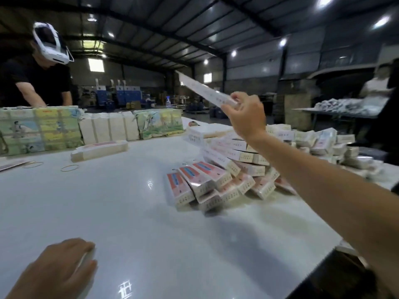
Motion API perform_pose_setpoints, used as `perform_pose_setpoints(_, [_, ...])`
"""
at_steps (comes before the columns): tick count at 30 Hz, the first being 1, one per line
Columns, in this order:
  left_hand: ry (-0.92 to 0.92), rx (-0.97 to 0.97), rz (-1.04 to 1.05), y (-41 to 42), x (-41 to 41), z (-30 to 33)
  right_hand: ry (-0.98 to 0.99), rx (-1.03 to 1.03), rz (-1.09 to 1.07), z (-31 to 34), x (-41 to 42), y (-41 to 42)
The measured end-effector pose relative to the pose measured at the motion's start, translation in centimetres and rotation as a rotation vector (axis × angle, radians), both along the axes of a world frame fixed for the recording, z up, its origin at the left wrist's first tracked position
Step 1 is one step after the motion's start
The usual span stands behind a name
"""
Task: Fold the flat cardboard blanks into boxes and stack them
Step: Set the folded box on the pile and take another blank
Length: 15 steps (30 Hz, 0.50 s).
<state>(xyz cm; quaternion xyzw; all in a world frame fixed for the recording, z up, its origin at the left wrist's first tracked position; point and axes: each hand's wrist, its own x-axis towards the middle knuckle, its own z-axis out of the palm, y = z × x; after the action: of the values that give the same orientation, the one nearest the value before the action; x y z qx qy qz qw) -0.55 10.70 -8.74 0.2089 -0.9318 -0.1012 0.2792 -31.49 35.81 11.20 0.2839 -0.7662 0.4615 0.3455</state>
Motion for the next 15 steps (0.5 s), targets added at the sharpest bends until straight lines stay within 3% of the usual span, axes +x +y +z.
perform_pose_setpoints(4, [0.026, 0.014, -0.083, -0.2, -0.4, -0.2, -0.156, -0.027, -0.379, 2.2, -7.9, 5.5])
perform_pose_setpoints(8, [0.052, 0.096, -0.076, -0.9, -0.6, -0.5, -0.390, 0.299, -0.543, -0.6, -11.0, 8.6])
perform_pose_setpoints(11, [-0.007, 0.035, -0.094, -1.1, -0.8, -0.5, -0.398, 0.386, -0.564, -2.0, -10.9, 8.7])
perform_pose_setpoints(15, [-0.025, 0.096, -0.075, -0.3, -0.5, 0.7, -0.301, 0.392, -0.640, -0.4, -8.8, 8.0])
